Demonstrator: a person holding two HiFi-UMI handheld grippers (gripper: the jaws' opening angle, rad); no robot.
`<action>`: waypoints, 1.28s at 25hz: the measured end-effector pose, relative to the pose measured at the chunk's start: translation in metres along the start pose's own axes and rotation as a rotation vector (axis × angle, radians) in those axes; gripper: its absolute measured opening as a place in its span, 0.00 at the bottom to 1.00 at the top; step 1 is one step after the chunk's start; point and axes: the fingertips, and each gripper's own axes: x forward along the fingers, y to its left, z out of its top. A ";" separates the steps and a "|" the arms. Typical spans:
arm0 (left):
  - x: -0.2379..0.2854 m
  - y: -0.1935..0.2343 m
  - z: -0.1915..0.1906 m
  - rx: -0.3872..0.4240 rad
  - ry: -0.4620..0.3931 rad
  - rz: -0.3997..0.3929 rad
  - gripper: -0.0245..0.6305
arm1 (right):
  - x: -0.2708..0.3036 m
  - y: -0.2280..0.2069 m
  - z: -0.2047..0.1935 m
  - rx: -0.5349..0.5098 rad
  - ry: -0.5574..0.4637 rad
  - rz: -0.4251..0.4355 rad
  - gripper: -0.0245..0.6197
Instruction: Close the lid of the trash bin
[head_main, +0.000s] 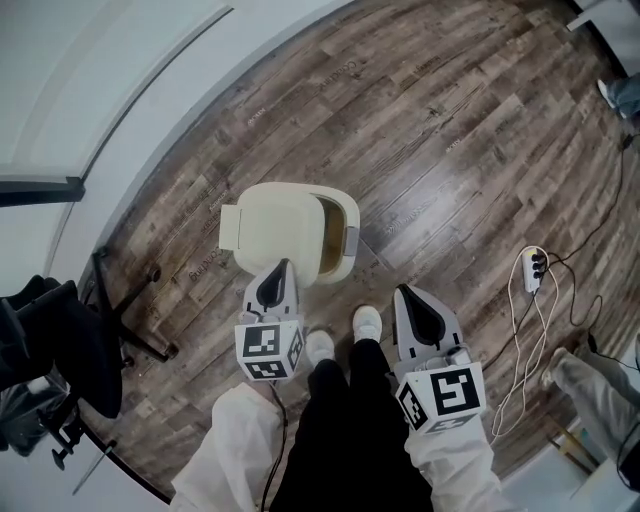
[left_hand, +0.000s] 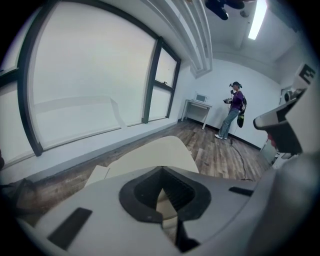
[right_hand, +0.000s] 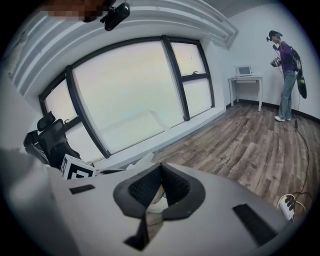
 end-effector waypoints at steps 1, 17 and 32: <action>0.003 -0.002 -0.005 0.005 0.011 0.000 0.05 | -0.001 -0.002 -0.001 -0.001 0.003 -0.002 0.08; 0.046 -0.015 -0.047 0.049 0.124 -0.010 0.05 | 0.005 -0.028 -0.014 -0.005 0.043 -0.010 0.08; 0.069 -0.014 -0.072 0.074 0.199 0.023 0.05 | 0.025 -0.032 -0.014 -0.016 0.068 0.019 0.08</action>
